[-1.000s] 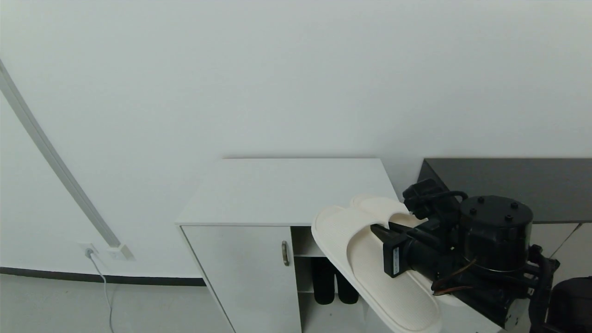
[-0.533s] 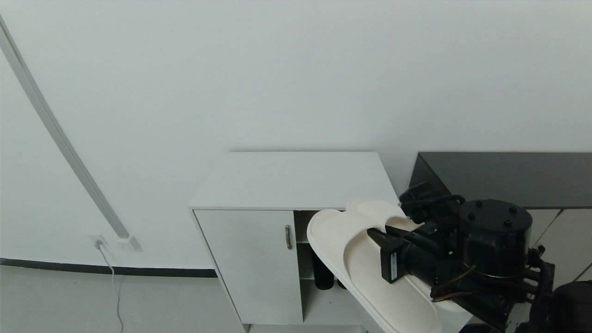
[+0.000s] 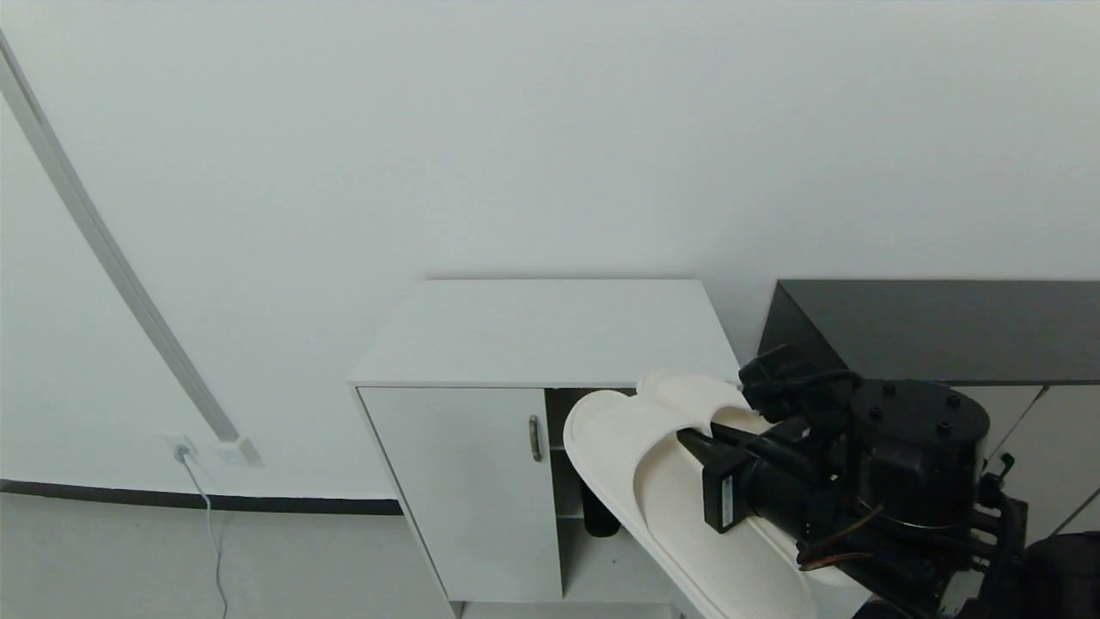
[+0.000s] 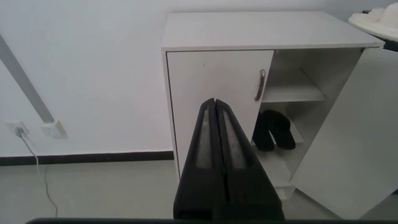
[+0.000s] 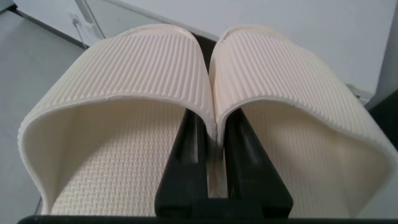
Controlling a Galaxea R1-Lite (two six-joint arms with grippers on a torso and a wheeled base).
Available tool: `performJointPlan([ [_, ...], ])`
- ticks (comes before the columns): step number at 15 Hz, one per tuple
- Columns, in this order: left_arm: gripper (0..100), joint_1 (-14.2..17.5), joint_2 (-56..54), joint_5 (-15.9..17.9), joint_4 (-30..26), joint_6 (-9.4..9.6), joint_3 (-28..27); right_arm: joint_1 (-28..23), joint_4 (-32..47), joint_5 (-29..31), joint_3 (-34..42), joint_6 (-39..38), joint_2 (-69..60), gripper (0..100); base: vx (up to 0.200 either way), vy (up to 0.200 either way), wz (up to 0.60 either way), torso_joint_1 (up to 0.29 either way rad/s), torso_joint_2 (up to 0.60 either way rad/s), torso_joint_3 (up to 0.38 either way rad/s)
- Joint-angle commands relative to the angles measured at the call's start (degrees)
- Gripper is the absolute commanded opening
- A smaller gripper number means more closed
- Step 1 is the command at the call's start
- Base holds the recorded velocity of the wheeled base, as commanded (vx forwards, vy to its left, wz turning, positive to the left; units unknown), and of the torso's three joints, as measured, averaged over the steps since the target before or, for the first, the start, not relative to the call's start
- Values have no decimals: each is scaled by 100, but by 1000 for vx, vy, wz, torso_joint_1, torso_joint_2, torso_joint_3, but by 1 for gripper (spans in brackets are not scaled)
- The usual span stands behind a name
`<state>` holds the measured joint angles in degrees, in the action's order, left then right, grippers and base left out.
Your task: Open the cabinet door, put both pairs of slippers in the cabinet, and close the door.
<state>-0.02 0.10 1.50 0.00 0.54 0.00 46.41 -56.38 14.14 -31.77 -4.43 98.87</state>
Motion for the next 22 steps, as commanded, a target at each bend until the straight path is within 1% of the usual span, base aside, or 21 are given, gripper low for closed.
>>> performJointPlan([
  [1, 0, 2, -1, -1, 0, -1, 0, 0, -48, 1, 39, 21, 36, 0, 0, 0, 0, -144, 339, 178],
  [7, 0, 2, -1, -1, 0, -1, 0, 8, -321, -17, 171, 144, 151, 0, 0, 0, 0, -158, 360, 198],
  [11, 0, 2, -1, -1, 0, -1, 0, 8, -365, -17, 206, 144, 168, 0, 0, 0, 0, -176, 404, 224],
  [22, 0, 2, -1, -1, 0, -1, 0, 8, -374, -17, 215, 144, 230, 0, 0, 0, 0, -219, 537, 312],
])
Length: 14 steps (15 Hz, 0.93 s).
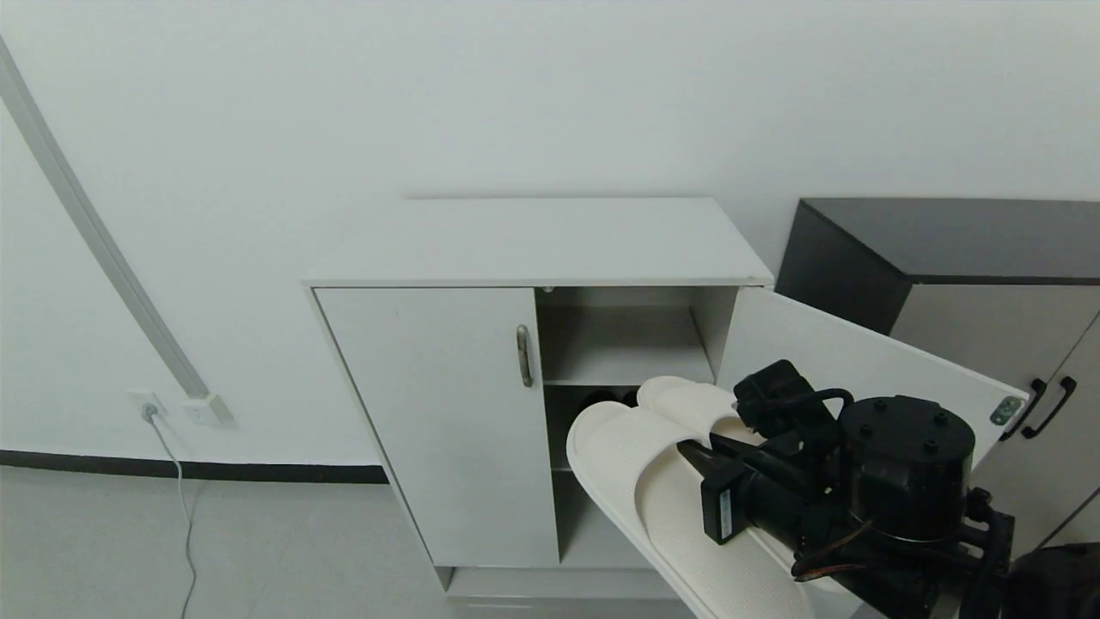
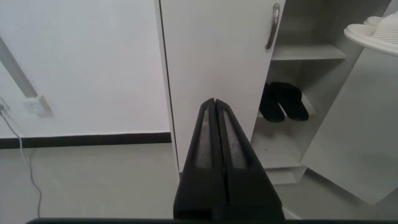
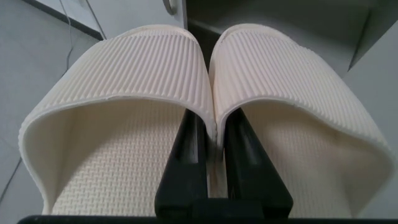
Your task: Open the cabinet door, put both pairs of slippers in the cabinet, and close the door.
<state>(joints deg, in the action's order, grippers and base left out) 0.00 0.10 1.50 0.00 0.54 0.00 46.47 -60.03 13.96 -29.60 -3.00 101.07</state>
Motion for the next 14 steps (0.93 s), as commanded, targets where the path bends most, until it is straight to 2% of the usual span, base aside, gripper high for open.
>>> performJointPlan([
  [1, 0, 0, -1, -1, 0, -1, 0, 2, -9, 2, -2, 1, 9, 0, 0, 0, 0, -193, 515, 320],
  [7, 0, 0, -1, -1, 0, -1, 0, 2, -9, -7, 33, 1, 18, 0, 0, 0, 0, -159, 485, 323],
  [14, 0, 0, -1, -1, 0, -1, 0, 2, -273, 2, 33, 1, 185, 0, 0, 0, 0, -110, 458, 350],
])
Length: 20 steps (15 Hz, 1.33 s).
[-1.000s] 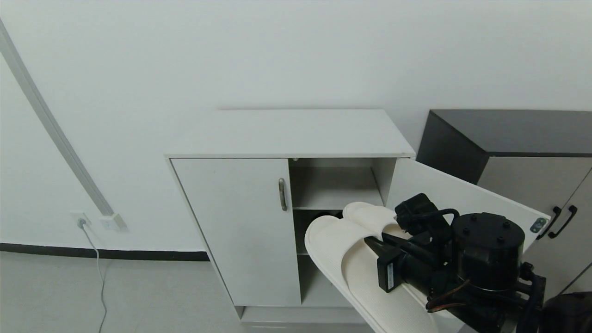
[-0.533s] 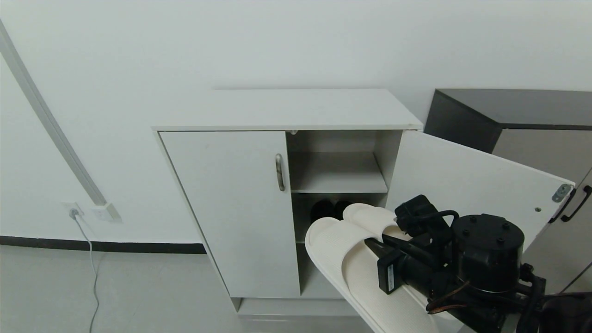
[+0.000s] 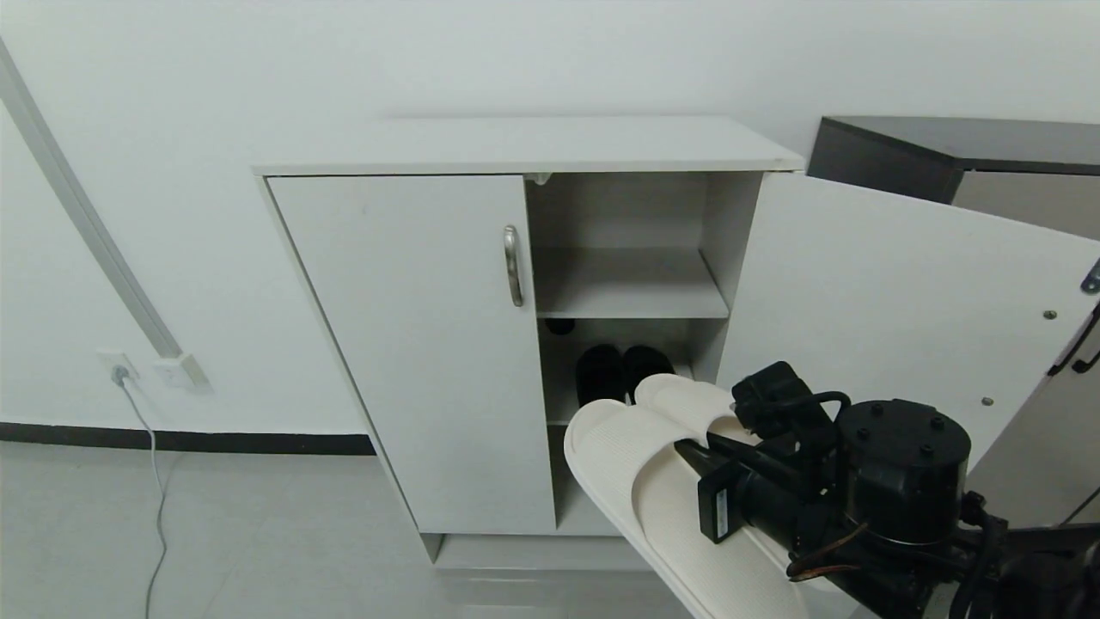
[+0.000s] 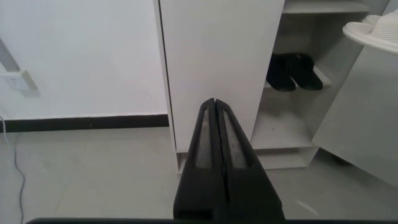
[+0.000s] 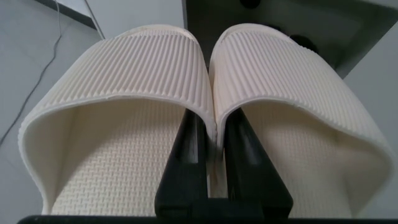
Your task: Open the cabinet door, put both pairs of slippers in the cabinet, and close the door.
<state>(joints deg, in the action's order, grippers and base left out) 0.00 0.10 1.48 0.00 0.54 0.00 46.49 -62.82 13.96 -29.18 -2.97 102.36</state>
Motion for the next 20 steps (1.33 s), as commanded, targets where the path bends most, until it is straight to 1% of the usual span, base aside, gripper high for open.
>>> performJointPlan([
  [1, 0, 0, -1, 2, 0, -1, 0, -9, -73, 2, -17, -1, 152, 0, 0, 0, 0, -51, 442, 378],
  [5, 0, 0, -1, 2, 0, -1, 0, -44, -380, 2, 44, -1, 258, 0, 0, 0, 0, -22, 399, 380],
  [7, 0, 0, -1, 2, 0, -1, 0, -62, -565, 2, 62, 139, 381, 0, 0, 0, 0, 2, 122, 129],
  [9, 0, 0, -1, 2, 0, -1, 0, -70, -916, 37, 97, 289, 724, 0, 0, 0, 0, 4, 25, 21],
  [10, 0, 0, -1, 2, 0, -1, 0, -70, -934, 116, -61, 359, 917, 0, 0, 0, 0, 0, 0, 0],
  [11, 0, 0, -1, 2, 0, 8, 0, -26, -785, 564, -483, 350, 1119, 0, 0, 0, 0, 0, 0, 0],
  [12, 0, 0, -1, 2, 0, 8, 0, 44, -459, 1127, -966, 289, 1312, 0, 0, 0, 0, 0, 0, 0],
  [13, 0, 0, -1, 2, 0, 8, 0, 53, -275, 1346, -1168, 262, 1383, 0, 0, 0, 0, 0, 0, 0],
  [14, 0, 0, -1, 2, 0, 8, 0, 132, 507, 1839, -1828, 34, 1506, 0, 0, 0, 0, 0, 0, 0],
  [17, 0, 0, -1, 2, 0, 8, 0, 264, 2186, 2366, -2953, -713, 1479, 0, 0, 0, 0, 0, 0, 0],
  [18, 0, 0, -1, 11, 0, 17, 0, 255, 3109, 2621, -3621, -1091, 1435, 0, 0, 0, 0, 0, 0, 0],
  [19, 0, 0, -1, 11, 0, 17, 0, 255, 3575, 2770, -4007, -1205, 1418, 0, 0, 0, 0, 0, 0, 0],
  [20, 0, 0, -1, 11, 0, 17, 0, 255, 3803, 2946, -4341, -1197, 1356, 0, 0, 0, 0, 0, 0, 0],
])
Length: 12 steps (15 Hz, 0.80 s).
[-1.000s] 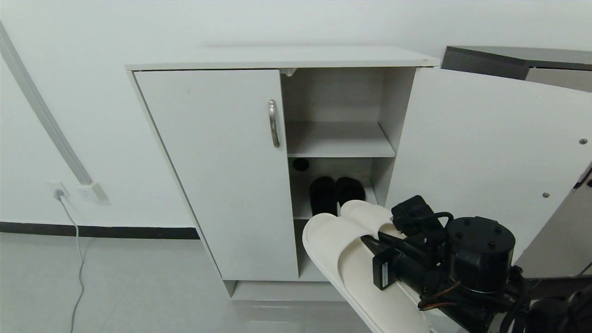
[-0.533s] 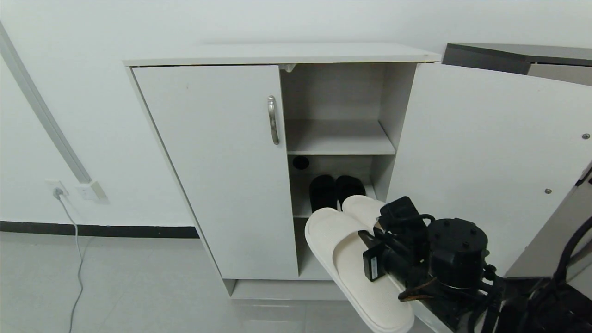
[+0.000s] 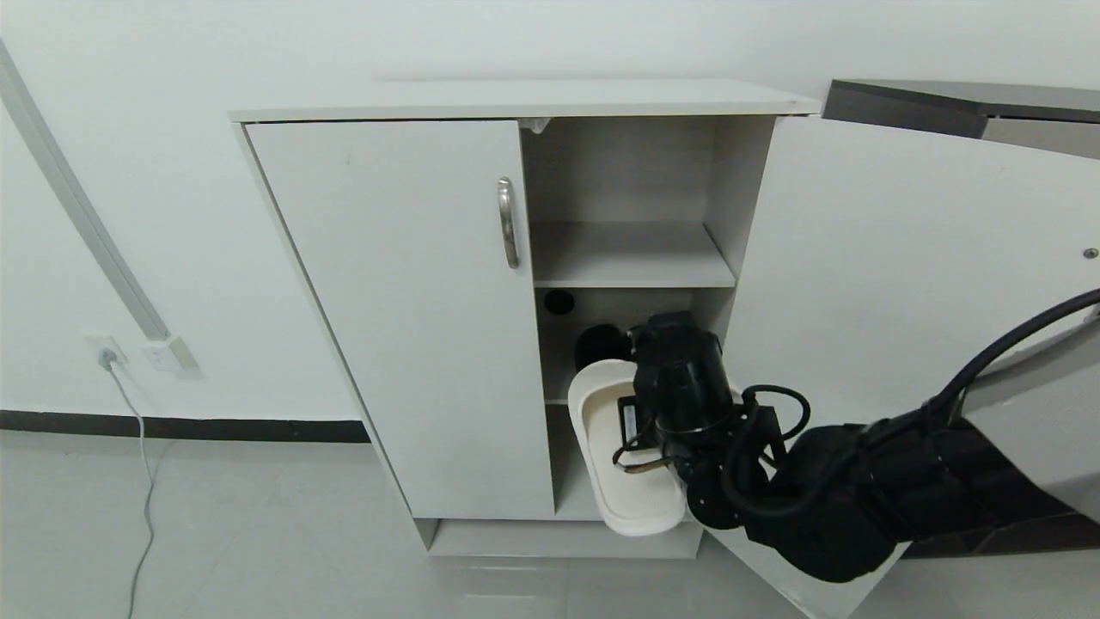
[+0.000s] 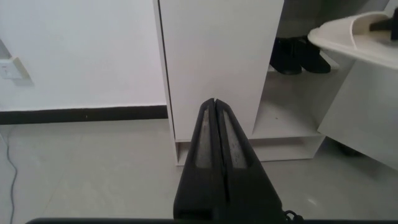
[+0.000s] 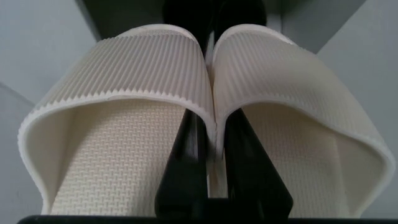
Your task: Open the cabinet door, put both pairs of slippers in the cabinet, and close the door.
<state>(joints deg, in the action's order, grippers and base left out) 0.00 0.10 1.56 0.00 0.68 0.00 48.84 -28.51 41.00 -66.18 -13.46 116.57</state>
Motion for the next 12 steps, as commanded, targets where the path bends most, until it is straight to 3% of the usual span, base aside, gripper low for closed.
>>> performJointPlan([
  [1, 0, 0, -1, 2, 0, 2, 0, 30, 513, 312, -905, -87, -90, 0, 0, 0, 0, 0, 0, 0],
  [4, 0, 0, -1, 2, 0, 2, 0, 30, 654, 330, -1336, 168, -169, 0, 0, 0, 0, 0, 0, 0],
  [9, 0, 0, -1, 2, 0, -7, 0, 21, 654, 330, -1389, 318, -266, 0, 0, 0, 0, 0, 0, 0],
  [12, 0, 0, -1, 2, 0, -7, 0, 3, 637, 321, -1529, 414, -257, 0, 200, 0, 0, -1, 4, 4],
])
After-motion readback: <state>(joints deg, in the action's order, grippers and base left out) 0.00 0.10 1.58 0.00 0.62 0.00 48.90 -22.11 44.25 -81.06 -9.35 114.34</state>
